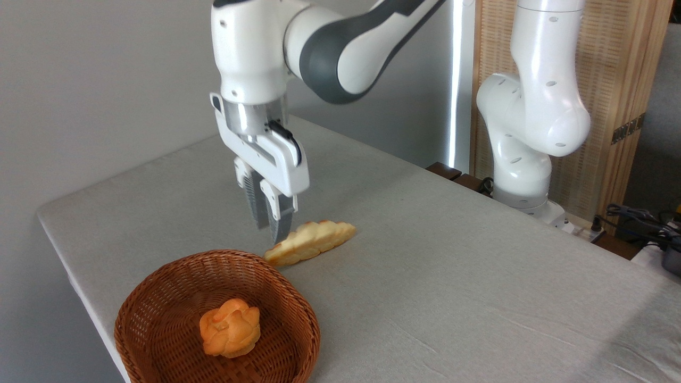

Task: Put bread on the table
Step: 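Lower the bread roll onto the table and open the gripper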

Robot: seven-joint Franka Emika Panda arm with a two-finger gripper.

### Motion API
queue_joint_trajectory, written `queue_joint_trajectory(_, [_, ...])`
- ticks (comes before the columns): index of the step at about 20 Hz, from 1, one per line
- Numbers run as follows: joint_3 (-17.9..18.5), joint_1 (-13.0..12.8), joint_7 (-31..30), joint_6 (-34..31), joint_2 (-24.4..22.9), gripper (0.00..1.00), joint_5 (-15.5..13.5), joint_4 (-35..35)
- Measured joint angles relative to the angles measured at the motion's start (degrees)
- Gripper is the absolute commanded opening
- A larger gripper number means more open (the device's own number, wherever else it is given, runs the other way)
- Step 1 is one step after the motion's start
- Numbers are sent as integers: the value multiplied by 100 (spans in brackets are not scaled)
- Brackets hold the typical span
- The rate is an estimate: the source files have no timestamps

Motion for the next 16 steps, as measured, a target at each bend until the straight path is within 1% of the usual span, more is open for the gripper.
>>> queue_joint_trajectory(4, [46,35,1,-3,-131,100,27,285])
queue_joint_trajectory(7, [90,55,9,7,-176,100,208,360])
queue_joint_trajectory(9, [186,64,70,37,-176,100,312,418])
queue_joint_trajectory(12, [271,74,142,41,-165,100,325,441])
queue_joint_trajectory(16, [274,78,139,41,-74,100,325,441])
